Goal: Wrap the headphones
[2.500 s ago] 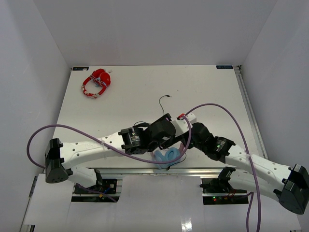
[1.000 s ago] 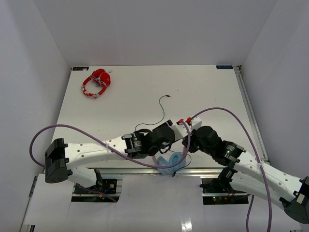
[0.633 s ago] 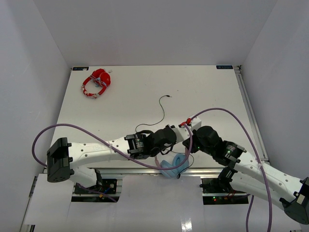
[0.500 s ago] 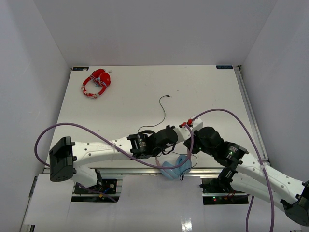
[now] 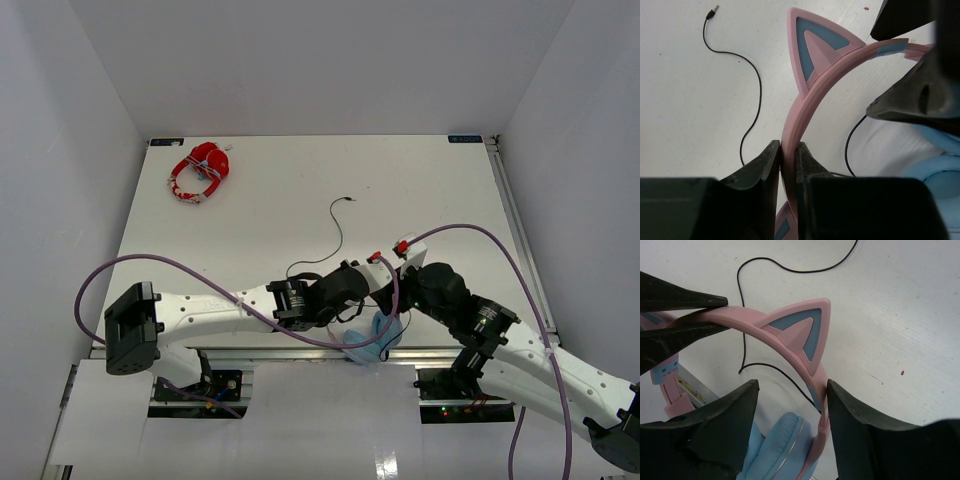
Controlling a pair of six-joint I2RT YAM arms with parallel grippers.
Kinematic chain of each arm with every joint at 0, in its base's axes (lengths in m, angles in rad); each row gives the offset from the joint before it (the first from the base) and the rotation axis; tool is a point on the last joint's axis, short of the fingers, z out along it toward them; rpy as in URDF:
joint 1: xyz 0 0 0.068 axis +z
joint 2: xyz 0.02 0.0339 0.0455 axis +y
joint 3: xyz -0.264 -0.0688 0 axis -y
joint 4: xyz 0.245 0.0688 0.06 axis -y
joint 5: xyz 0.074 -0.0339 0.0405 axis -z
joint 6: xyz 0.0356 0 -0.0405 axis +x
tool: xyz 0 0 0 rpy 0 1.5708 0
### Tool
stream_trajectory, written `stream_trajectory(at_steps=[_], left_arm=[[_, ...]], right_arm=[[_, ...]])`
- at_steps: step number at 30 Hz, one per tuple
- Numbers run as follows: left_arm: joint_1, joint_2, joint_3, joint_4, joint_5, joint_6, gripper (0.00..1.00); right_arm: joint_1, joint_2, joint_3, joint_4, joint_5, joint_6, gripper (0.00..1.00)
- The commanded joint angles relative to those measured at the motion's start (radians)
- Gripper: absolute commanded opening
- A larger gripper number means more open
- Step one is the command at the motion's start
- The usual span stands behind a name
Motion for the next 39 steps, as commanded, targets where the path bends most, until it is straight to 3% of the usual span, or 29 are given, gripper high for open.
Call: stream_trajectory(at_steps=[1, 16, 29, 33, 37, 39], left_arm=[[-0.001, -0.025, 0.007, 0.043, -0.063, -0.072, 0.0], [-0.001, -0.155, -0.046, 0.027, -0.11, -0.153, 0.0], [-0.001, -0.221, -0.072, 0.022, -0.11, -0.192, 0.0], [-0.001, -0.223, -0.074, 0.023, -0.102, -0.197, 0.0], [-0.001, -0.231, -0.077, 0.02, -0.093, -0.196, 0.0], [-0.001, -0.232, -0.074, 0.005, -0.084, -0.187, 0.0]], right_arm=[[0.009, -0.02, 0.003, 0.157, -0.018, 0.037, 0.67], [0.007, 0.01, -0.037, 0.173, 0.103, 0.025, 0.7], [0.007, 0.101, -0.03, 0.23, 0.06, 0.0, 0.59], [0.007, 0.133, -0.024, 0.245, 0.066, 0.002, 0.46], [0.007, 0.15, -0.009, 0.243, 0.081, 0.009, 0.1], [0.007, 0.15, -0.003, 0.237, 0.074, 0.008, 0.08]])
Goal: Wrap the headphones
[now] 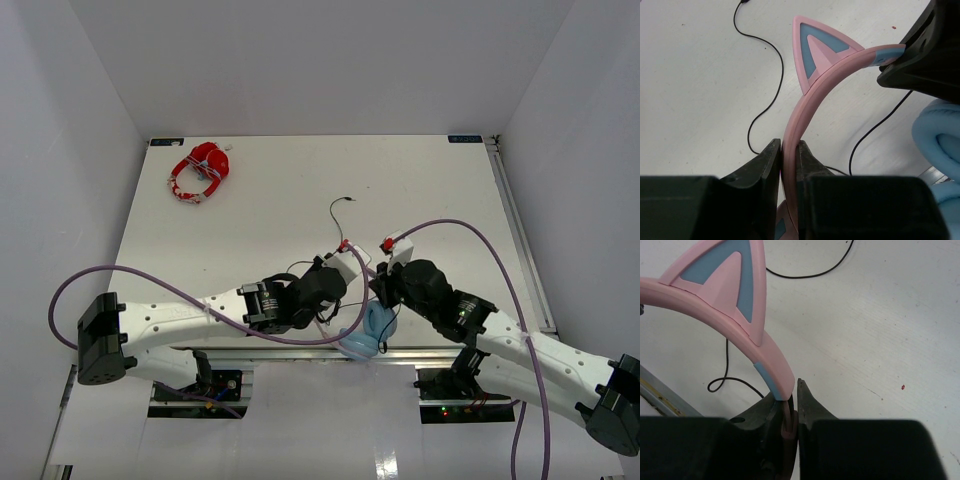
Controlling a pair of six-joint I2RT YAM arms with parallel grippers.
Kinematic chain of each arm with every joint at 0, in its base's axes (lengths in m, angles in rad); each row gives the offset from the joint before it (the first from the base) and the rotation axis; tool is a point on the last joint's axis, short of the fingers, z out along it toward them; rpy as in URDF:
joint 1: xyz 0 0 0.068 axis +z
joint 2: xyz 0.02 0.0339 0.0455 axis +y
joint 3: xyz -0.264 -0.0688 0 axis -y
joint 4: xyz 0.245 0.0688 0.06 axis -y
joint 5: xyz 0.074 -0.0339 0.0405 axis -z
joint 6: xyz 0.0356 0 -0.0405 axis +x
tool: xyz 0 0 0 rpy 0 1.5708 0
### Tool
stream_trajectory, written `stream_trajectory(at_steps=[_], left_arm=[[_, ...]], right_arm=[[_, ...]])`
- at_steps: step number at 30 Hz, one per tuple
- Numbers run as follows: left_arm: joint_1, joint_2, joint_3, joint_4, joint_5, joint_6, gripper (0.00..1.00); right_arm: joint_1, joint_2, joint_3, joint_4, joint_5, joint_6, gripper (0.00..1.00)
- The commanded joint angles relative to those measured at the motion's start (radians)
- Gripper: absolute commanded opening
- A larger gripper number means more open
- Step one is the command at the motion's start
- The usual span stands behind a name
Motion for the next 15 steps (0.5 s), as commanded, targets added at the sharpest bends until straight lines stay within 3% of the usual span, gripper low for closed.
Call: stream_trajectory(at_steps=[1, 3, 10, 15], left_arm=[[-0.002, -0.065, 0.003, 0.011, 0.016, -0.022, 0.0], [-0.002, -0.063, 0.014, -0.026, 0.024, -0.024, 0.04], [-0.001, -0.077, 0.087, -0.183, 0.102, -0.067, 0.41], [-0.001, -0.059, 0.138, -0.262, 0.147, -0.09, 0.52]], right_arm=[[-0.001, -0.007, 0.035, 0.05, 0.007, 0.012, 0.08], [-0.001, -0.006, 0.054, 0.026, -0.018, 0.009, 0.08], [-0.001, -0.011, 0.118, -0.07, -0.056, -0.01, 0.08], [-0.001, -0.033, 0.115, -0.079, -0.064, -0.018, 0.08]])
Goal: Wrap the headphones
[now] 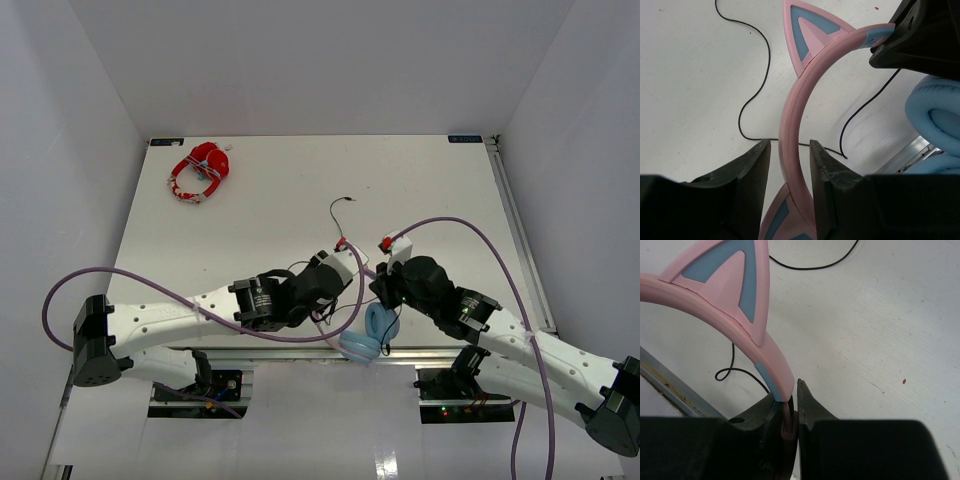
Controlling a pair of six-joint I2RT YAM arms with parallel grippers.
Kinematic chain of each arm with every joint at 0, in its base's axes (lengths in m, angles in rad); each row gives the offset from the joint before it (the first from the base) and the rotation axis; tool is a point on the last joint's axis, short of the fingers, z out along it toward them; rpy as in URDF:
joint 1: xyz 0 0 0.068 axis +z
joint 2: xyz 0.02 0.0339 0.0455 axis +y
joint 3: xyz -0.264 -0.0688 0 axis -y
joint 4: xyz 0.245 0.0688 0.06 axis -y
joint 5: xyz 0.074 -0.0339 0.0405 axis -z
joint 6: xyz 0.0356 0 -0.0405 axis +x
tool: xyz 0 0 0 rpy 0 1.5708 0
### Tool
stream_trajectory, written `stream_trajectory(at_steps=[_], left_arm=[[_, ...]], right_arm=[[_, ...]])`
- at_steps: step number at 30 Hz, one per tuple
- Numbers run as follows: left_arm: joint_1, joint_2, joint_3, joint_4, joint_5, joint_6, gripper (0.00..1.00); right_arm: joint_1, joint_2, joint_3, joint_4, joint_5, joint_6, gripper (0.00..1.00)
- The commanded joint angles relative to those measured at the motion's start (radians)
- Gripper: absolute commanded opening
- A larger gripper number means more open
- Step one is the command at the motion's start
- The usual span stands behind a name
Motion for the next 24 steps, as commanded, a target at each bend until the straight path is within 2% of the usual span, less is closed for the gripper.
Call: stream_trajectory(at_steps=[1, 6, 17, 24], left_arm=[[0.0, -0.017, 0.074, -0.109, 0.065, -0.038, 0.54], [0.001, 0.051, 0.135, -0.158, 0.058, -0.033, 0.58], [0.064, 0.172, 0.25, -0.24, 0.163, 0.015, 0.57], [0.064, 0.239, 0.323, -0.299, 0.118, 0.016, 0.47]], right_arm=[[-0.001, -0.036, 0.058, 0.025, -0.02, -0.005, 0.08], [-0.002, -0.043, 0.056, 0.022, -0.036, -0.014, 0.08], [-0.002, -0.072, 0.037, 0.02, -0.049, -0.022, 0.08], [-0.002, -0.064, 0.031, 0.02, -0.051, -0.021, 0.08]])
